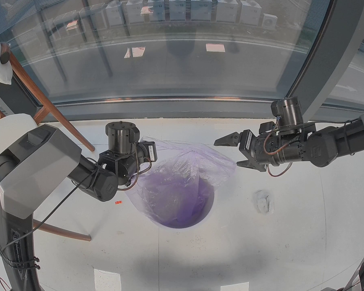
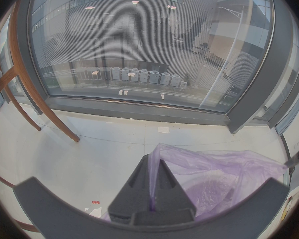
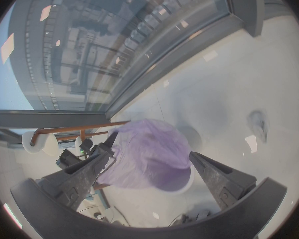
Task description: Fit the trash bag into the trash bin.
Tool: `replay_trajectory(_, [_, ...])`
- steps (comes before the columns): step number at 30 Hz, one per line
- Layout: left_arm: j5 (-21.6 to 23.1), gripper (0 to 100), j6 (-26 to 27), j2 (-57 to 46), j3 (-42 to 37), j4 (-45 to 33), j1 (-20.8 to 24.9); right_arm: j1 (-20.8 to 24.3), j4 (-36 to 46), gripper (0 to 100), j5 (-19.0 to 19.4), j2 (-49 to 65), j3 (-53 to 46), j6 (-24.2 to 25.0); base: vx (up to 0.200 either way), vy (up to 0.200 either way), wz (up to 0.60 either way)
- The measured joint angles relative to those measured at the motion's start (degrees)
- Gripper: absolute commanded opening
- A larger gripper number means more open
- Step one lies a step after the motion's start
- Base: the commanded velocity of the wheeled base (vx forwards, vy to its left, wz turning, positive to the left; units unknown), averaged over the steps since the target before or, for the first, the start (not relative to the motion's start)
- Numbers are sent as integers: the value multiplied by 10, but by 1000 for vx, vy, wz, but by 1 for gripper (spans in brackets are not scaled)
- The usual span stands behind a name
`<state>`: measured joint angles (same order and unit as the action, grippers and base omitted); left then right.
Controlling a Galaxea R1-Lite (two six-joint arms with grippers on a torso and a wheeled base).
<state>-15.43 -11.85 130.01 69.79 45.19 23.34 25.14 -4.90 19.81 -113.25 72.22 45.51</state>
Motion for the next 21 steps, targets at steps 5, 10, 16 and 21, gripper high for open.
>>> replay_trajectory(5, [-4, 0, -4, -5, -3, 0, 8, 19, 79, 100, 1, 24, 24, 23, 0, 0, 0])
replay_trajectory(10, [-8, 0, -10, -13, -9, 1, 15, 35, 163, 100, -4, 13, 103, 78, 0, 0, 0])
replay_trajectory(16, [-14, 0, -14, -20, -14, 0, 19, 68, 219, 100, -27, -46, 189, 133, 0, 0, 0])
replay_trajectory(21, [-17, 0, -15, -25, -15, 1, 22, 93, 244, 100, -53, -125, 279, 151, 0, 0, 0])
